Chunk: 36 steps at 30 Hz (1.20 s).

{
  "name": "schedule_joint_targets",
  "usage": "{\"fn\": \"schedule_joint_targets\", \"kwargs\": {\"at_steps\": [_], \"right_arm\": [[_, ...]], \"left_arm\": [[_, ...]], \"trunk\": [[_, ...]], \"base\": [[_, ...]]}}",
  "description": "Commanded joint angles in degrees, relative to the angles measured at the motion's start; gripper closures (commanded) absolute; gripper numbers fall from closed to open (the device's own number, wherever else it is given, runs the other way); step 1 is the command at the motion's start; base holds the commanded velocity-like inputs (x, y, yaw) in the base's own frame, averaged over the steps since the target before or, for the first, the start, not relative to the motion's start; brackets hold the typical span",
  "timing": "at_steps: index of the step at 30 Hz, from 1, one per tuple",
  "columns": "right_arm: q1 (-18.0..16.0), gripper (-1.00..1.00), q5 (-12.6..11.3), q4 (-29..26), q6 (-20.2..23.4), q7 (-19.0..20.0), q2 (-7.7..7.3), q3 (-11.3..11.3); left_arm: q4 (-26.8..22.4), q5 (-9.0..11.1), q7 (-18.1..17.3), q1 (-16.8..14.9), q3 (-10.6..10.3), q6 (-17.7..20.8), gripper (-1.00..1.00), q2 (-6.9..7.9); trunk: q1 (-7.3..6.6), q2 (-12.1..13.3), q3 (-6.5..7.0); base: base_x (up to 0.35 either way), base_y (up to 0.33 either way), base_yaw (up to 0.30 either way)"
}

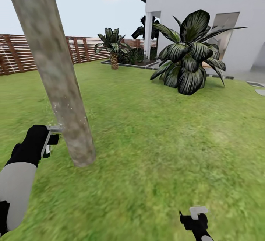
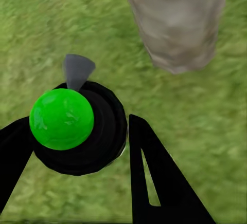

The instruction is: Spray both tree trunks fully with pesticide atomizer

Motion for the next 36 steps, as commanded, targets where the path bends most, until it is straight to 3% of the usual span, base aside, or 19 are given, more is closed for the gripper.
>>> {"fn": "schedule_joint_targets", "kwargs": {"at_steps": [1,4,6,10,18,21,23,28,31,36], "right_arm": [[-0.03,-1.0,-0.06,0.05,-0.1,-0.36,-0.01,0.48],[-0.03,-1.0,-0.06,0.03,-0.1,-0.36,-0.01,0.49],[-0.03,-1.0,-0.06,0.01,-0.1,-0.36,-0.01,0.48],[-0.03,-1.0,-0.06,0.01,-0.1,-0.34,-0.01,0.48],[-0.03,-1.0,-0.06,0.03,-0.1,-0.34,-0.01,0.48],[-0.03,-1.0,-0.06,0.0,-0.1,-0.36,-0.01,0.48],[-0.03,-1.0,-0.06,0.0,-0.1,-0.36,-0.01,0.48],[-0.03,-1.0,-0.06,0.07,-0.1,-0.36,0.03,0.5],[-0.03,-1.0,-0.06,0.08,-0.1,-0.36,0.06,0.53],[-0.03,-1.0,-0.06,0.04,-0.1,-0.36,0.08,0.51]], "left_arm": [[-0.06,-0.39,-0.26,0.78,0.05,0.18,1.0,-0.02],[-0.04,-0.02,-0.26,2.19,0.05,0.17,1.0,-0.13],[-0.06,-0.42,-0.15,2.44,0.01,0.1,1.0,-2.38],[-0.08,-0.62,-0.09,2.49,-0.04,0.09,1.0,-3.92],[-0.11,-0.59,-0.17,3.41,0.55,0.08,1.0,-2.93],[-0.08,-0.56,-0.09,5.43,0.57,0.08,1.0,-1.59],[-0.08,-0.55,-0.08,6.55,0.51,0.04,1.0,-1.53],[-0.06,-0.52,-0.12,7.05,0.31,-0.5,1.0,-1.98],[1.5,0.04,-0.25,9.46,0.23,-1.1,1.0,-2.5],[5.22,-0.11,-0.07,11.44,0.47,-7.72,1.0,-3.87]], "trunk": [[0.02,-0.02,-0.05],[0.02,-0.02,-0.05],[0.02,-0.02,-0.05],[0.02,-0.02,-0.05],[0.02,-0.02,-0.05],[0.02,-0.02,-0.05],[0.02,-0.02,-0.05],[0.02,-0.02,-0.05],[0.02,-0.02,-0.05],[0.02,-0.02,-0.05]], "base": [[0.337,0.066,0.276],[0.331,0.02,0.201],[0.302,-0.076,0.027],[0.212,-0.183,0.005],[-0.087,-0.257,0.0],[-0.184,-0.245,0.0],[-0.147,-0.247,0.0],[-0.028,-0.131,0.05],[-0.001,-0.009,0.242],[0.027,-0.012,0.269]]}}
